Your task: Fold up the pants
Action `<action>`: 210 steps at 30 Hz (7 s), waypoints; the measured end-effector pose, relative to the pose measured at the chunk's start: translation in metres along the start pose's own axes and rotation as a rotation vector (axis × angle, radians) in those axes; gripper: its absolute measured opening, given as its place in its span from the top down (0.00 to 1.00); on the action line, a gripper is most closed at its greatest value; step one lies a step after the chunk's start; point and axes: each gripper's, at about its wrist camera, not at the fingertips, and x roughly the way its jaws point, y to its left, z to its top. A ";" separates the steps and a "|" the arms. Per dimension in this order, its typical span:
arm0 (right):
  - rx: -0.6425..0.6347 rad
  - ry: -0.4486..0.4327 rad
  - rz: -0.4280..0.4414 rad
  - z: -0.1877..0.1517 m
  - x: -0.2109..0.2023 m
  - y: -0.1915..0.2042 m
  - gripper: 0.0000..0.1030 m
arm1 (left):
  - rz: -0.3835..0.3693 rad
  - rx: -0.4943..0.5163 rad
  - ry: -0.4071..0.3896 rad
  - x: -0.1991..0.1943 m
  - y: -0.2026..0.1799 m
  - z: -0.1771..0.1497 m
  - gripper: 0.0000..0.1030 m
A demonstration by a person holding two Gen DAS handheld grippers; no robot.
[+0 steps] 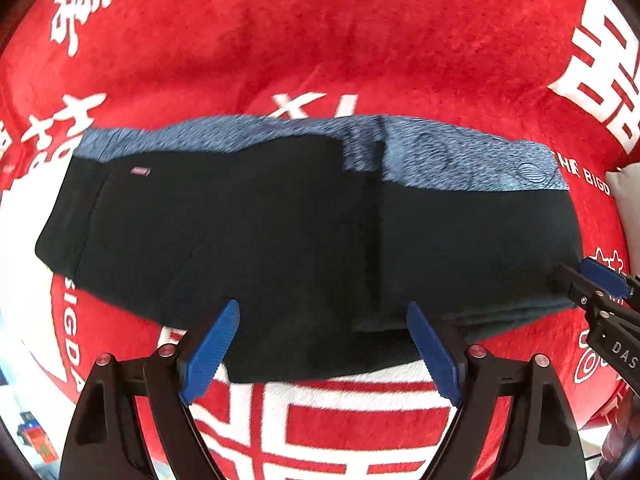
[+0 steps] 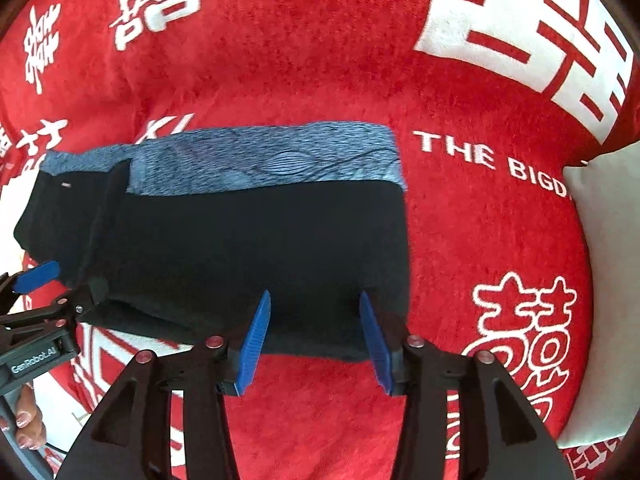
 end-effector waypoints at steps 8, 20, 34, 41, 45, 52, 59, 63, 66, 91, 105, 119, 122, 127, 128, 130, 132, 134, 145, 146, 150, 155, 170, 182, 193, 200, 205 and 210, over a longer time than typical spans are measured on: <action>-0.046 0.020 0.012 -0.001 -0.003 0.047 0.46 | 0.000 -0.051 0.017 0.002 0.044 -0.013 0.16; -0.196 0.035 0.039 0.011 0.007 0.145 0.36 | 0.004 -0.196 0.047 0.011 0.136 -0.034 0.16; -0.257 0.090 -0.057 -0.004 0.046 0.174 0.21 | -0.123 -0.468 -0.065 0.012 0.241 -0.041 0.16; -0.256 0.095 -0.071 -0.002 0.048 0.178 0.20 | -0.204 -0.613 -0.109 0.027 0.286 -0.027 0.16; -0.257 0.099 -0.074 -0.001 0.049 0.179 0.19 | -0.276 -0.680 -0.111 0.037 0.295 -0.030 0.16; -0.259 0.100 -0.077 0.002 0.049 0.180 0.19 | -0.438 -0.723 -0.162 0.050 0.303 -0.031 0.16; -0.255 0.103 -0.083 0.005 0.054 0.183 0.18 | -0.507 -0.720 -0.204 0.047 0.305 -0.017 0.16; -0.258 0.102 -0.083 0.005 0.055 0.185 0.18 | -0.452 -0.631 -0.224 0.043 0.294 -0.002 0.16; -0.260 0.107 -0.081 0.006 0.054 0.186 0.18 | -0.428 -0.659 -0.175 0.058 0.294 0.005 0.16; -0.404 0.349 0.458 0.173 0.018 0.363 0.19 | 0.310 0.118 -0.400 0.010 0.153 0.010 0.69; -0.508 0.495 0.384 0.159 0.063 0.427 0.85 | 0.328 0.160 -0.432 0.000 0.142 0.000 0.69; -0.333 0.208 0.643 0.159 -0.047 0.278 0.85 | -0.005 0.139 -0.538 -0.100 0.093 0.007 0.69; -0.262 0.150 0.662 0.155 -0.068 0.231 0.85 | -0.089 0.163 -0.537 -0.114 0.065 0.008 0.69; -0.160 0.063 0.666 0.134 -0.096 0.146 0.85 | -0.222 0.219 -0.499 -0.126 0.010 0.004 0.69; -0.143 0.051 0.667 0.129 -0.099 0.133 0.85 | -0.236 0.234 -0.494 -0.126 0.000 0.002 0.69; -0.101 0.027 0.665 0.116 -0.101 0.103 0.85 | -0.249 0.278 -0.479 -0.124 -0.025 -0.002 0.69; -0.057 0.011 0.660 0.103 -0.099 0.073 0.85 | -0.254 0.317 -0.458 -0.119 -0.049 -0.008 0.69; 0.005 0.006 0.661 0.090 -0.092 0.043 0.85 | -0.260 0.354 -0.437 -0.112 -0.072 -0.014 0.69; 0.144 0.037 0.518 0.036 -0.022 -0.063 0.85 | -0.225 0.503 -0.298 -0.042 -0.179 -0.046 0.69; 0.146 0.043 0.505 0.033 -0.014 -0.066 0.84 | -0.212 0.510 -0.288 -0.035 -0.185 -0.047 0.69; 0.182 0.043 0.515 0.024 0.005 -0.079 0.80 | -0.177 0.535 -0.280 -0.027 -0.193 -0.051 0.69; 0.220 0.035 0.498 0.020 0.000 -0.085 0.71 | -0.224 0.519 -0.231 -0.042 -0.179 -0.047 0.47; 0.156 -0.079 0.208 0.054 -0.036 -0.075 0.60 | 0.021 0.006 -0.241 -0.040 -0.016 0.061 0.28; 0.238 -0.018 0.234 0.102 0.011 -0.074 0.85 | 0.085 -0.046 -0.202 0.002 0.003 0.101 0.28; 0.162 -0.004 0.108 0.091 0.015 -0.057 0.85 | 0.069 -0.027 -0.173 0.017 0.002 0.099 0.27; 0.123 -0.023 0.088 0.066 -0.013 -0.047 0.83 | -0.009 -0.030 -0.124 -0.002 0.017 0.082 0.27; 0.133 -0.025 0.075 0.031 -0.029 -0.038 0.83 | 0.002 0.017 -0.104 -0.009 0.015 0.050 0.27; 0.115 -0.034 0.035 -0.004 -0.037 -0.025 0.77 | 0.003 0.011 -0.077 -0.009 0.016 0.028 0.18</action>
